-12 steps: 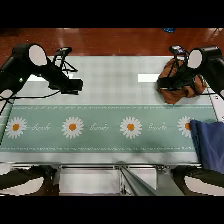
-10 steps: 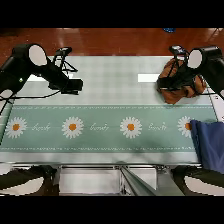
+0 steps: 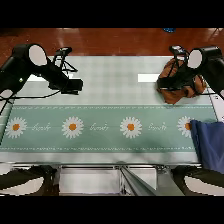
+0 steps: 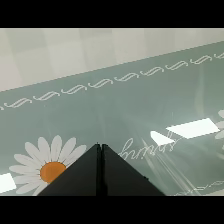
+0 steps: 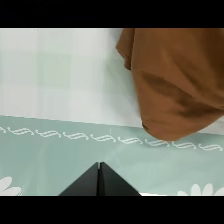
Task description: Fold the shirts.
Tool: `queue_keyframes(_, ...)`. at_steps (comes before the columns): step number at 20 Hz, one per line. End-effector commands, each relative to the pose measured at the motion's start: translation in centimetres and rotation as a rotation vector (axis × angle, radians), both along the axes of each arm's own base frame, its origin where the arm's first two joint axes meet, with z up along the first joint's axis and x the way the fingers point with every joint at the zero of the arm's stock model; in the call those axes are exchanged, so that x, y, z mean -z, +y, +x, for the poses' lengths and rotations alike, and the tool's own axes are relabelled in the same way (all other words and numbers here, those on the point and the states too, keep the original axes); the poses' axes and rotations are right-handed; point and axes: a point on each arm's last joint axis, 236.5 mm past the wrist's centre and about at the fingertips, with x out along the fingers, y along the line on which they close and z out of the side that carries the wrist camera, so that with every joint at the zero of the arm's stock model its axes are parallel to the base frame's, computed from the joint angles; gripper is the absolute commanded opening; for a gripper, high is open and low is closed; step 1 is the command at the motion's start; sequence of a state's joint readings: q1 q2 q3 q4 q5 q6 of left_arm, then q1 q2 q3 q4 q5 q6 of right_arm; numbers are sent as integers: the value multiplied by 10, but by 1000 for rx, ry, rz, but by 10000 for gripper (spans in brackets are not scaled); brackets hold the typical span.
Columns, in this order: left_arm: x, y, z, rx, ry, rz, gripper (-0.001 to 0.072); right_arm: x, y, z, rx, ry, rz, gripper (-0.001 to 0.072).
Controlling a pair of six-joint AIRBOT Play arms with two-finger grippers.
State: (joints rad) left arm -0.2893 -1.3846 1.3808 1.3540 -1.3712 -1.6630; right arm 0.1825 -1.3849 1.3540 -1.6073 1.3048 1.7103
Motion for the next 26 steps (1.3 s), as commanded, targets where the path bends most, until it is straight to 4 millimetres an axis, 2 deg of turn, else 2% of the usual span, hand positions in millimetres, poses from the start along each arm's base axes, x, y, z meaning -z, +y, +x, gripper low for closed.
queue_keyframes(1,0,0,1,-1,-2,0,18,0,1,0,-1,-1,1,24)
queue_keyframes(5,0,0,1,-1,-2,0,18,0,1,0,-1,-1,1,24)
queue_keyframes(7,0,0,2,-2,-6,-1,18,-3,2,11,-2,-48,8,24)
queue_keyframes(9,-5,-2,23,-24,-94,-17,18,-13,0,37,-10,-166,-5,24)
queue_keyframes(12,-13,7,61,-60,-245,-3,22,-32,-9,73,-24,-337,-55,25)
queue_keyframes(13,-14,13,74,-71,-294,10,60,-38,-8,82,-31,-385,-54,40)
queue_keyframes(14,-15,17,82,-77,-324,20,137,-44,-5,91,-36,-432,-45,193)
queue_keyframes(15,-17,22,92,-82,-363,36,312,-50,-3,100,-42,-476,-41,398)
queue_keyframes(16,-17,29,101,-87,-399,59,514,-58,-6,111,-59,-535,-66,415)
queue_keyframes(18,-13,59,115,-92,-436,153,509,-77,-39,136,-23,-659,-172,415)
queue_keyframes(19,-10,74,115,-114,-418,175,508,-78,-66,144,58,-685,-198,415)
queue_keyframes(20,-6,89,112,-144,-388,184,508,-70,-94,147,152,-678,-193,414)
queue_keyframes(21,-4,101,109,-173,-365,191,508,-56,-122,148,229,-647,-184,413)
queue_keyframes(23,-2,119,108,-210,-346,199,507,-18,-165,147,324,-566,-157,413)
queue_keyframes(25,-1,126,109,-226,-344,202,507,23,-194,145,425,-485,-73,413)
queue_keyframes(26,-1,126,109,-226,-343,203,507,40,-202,144,467,-448,-26,411)
